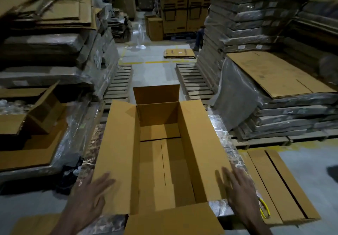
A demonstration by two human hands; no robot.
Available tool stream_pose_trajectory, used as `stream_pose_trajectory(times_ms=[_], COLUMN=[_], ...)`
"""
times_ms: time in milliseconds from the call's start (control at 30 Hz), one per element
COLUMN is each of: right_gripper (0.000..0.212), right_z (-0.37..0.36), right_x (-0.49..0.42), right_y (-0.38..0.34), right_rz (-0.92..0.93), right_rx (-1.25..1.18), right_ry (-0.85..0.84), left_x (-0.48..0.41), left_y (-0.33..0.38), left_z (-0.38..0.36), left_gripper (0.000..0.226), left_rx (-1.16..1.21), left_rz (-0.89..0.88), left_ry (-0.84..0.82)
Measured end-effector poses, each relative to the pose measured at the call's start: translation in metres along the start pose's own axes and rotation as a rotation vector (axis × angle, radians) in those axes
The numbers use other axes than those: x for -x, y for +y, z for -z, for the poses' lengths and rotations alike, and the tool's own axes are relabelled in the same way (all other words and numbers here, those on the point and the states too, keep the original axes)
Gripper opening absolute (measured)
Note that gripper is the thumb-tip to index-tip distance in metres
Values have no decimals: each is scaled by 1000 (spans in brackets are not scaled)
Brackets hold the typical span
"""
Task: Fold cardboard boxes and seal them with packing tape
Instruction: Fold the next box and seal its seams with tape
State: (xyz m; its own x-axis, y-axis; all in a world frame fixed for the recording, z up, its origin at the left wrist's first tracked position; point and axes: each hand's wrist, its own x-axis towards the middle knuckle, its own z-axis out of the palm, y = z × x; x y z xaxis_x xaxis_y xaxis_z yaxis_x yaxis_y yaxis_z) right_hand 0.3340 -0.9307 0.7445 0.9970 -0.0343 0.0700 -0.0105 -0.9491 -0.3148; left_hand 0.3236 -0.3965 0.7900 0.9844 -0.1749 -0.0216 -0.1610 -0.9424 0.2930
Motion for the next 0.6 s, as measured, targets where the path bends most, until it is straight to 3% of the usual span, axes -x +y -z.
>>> stream_pose_trajectory(times_ms=[67,133,200,267,333,433,533,600], right_gripper=[96,78,70,77,84,71,66,66], right_z=[-4,-3,1,3,0,-5,-17,-28], right_x=[-3,-2,1,1,-1,-4,-5,-4], right_y=[-2,-5,-6,-6,-5,-13,-27,-34], right_rz=[244,405,453,486,486,377,239,172], right_rx=[89,32,-53,-59,-72,-160,-242,-288], right_ry=[-187,-367,-410,-389,-367,-236,-90,-47], left_x=[17,25,30,32,34,29,19,14], left_y=[-2,12,20,24,37,54,63,67], left_z=[-35,-66,-83,-91,-90,-90,-97,-102], left_gripper=[64,69,75,82,74,69,82,77], left_rx=[-126,-232,-197,82,295,333,397,463], left_rz=[-49,-110,-127,0,75,161,308,381], left_ry=[-140,-205,-212,-238,-109,104,200,233])
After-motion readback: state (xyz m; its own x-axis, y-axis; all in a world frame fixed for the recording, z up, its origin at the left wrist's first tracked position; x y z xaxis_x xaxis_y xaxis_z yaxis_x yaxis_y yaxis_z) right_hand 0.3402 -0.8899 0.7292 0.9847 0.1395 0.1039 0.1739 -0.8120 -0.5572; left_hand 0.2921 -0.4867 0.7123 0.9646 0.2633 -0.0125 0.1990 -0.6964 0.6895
